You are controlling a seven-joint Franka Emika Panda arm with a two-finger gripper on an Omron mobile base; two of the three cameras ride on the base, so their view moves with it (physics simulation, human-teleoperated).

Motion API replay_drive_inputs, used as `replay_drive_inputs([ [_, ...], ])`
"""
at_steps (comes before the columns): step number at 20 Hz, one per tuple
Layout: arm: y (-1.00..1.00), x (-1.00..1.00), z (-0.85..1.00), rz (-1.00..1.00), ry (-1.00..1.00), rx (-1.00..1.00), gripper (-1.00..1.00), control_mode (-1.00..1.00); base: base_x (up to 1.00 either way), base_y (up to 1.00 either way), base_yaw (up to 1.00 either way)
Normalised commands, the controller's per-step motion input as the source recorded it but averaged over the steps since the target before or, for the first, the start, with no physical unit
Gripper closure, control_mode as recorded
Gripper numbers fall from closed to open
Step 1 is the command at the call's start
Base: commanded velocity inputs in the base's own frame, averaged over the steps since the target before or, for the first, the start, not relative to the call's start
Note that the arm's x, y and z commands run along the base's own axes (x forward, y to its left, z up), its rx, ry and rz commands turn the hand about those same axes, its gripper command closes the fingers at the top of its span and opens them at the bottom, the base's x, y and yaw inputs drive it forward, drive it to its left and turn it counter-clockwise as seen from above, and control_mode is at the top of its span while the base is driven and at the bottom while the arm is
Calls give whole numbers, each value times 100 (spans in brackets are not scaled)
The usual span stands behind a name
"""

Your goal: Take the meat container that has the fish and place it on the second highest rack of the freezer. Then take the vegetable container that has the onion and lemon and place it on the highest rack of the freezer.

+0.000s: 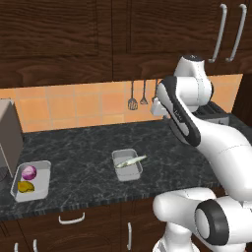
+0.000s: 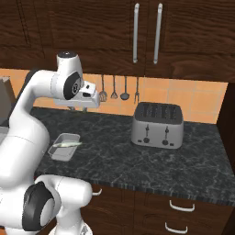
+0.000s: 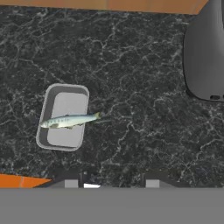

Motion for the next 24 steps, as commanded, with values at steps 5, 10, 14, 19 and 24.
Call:
replay_drive_inputs([
  [5,19,-18,-11,8,0,-1,-100,-100,0,0,0],
  [10,33,-18,-21,32,4,-1,-100,-100,0,0,0],
  [14,61,-15,-31,29,13,-5,-100,-100,0,0,0],
  [19,63,2,-30,8,8,-6,-100,-100,0,0,0],
  [24,28,21,-49,4,0,-8,-100,-100,0,0,0],
])
